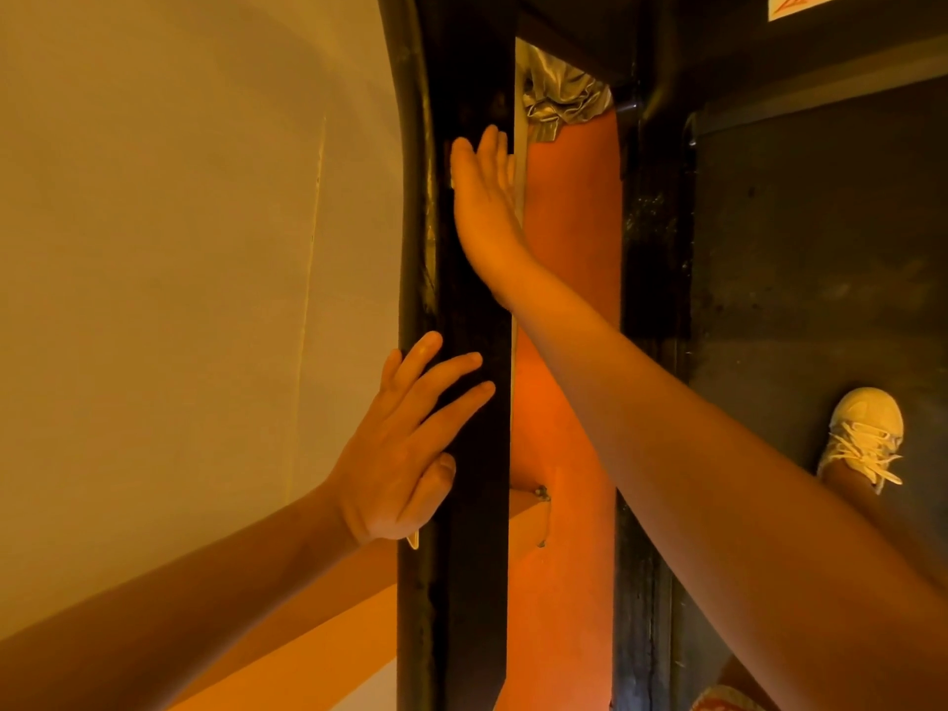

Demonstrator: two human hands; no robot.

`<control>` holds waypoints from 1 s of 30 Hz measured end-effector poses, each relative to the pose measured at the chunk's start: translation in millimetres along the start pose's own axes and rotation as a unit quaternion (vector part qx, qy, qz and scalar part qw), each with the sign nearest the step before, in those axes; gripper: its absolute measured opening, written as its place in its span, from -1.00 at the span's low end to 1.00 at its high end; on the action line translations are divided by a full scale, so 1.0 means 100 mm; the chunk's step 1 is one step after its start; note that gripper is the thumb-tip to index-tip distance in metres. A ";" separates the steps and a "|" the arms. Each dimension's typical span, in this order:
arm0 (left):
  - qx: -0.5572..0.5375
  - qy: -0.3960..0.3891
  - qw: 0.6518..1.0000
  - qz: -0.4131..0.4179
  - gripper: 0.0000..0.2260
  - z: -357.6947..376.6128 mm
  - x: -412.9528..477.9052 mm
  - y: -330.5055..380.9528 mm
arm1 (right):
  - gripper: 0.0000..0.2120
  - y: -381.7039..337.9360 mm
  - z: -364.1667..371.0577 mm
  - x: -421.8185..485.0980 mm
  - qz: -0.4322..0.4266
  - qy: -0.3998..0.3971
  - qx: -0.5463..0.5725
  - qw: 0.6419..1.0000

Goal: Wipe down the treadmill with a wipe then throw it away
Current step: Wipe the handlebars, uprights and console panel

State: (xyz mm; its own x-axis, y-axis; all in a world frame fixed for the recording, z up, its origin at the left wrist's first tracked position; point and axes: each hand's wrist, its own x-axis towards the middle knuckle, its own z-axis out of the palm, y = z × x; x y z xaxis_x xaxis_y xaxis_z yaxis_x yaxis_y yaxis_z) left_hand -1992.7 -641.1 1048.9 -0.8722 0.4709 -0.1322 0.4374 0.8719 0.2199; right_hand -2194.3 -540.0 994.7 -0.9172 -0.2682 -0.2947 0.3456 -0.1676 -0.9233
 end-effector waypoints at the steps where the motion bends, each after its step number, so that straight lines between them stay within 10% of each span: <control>1: -0.001 0.000 1.000 0.000 -0.51 0.00 0.00 0.00 | -0.42 0.03 -0.01 0.01 0.000 0.002 0.000 1.000; 30: 0.011 0.000 1.000 -0.007 -0.49 0.00 0.00 0.00 | -0.42 -0.01 -0.01 -0.08 0.032 0.000 0.000 0.999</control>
State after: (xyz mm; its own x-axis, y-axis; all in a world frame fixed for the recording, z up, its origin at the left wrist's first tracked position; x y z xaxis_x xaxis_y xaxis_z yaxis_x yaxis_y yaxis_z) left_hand -1993.0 -641.0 1049.2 -0.8785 0.4584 -0.1345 0.4298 0.8813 0.1965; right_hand -2187.4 -536.7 997.4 -0.8928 -0.2784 -0.3540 0.4044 -0.1493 -0.9023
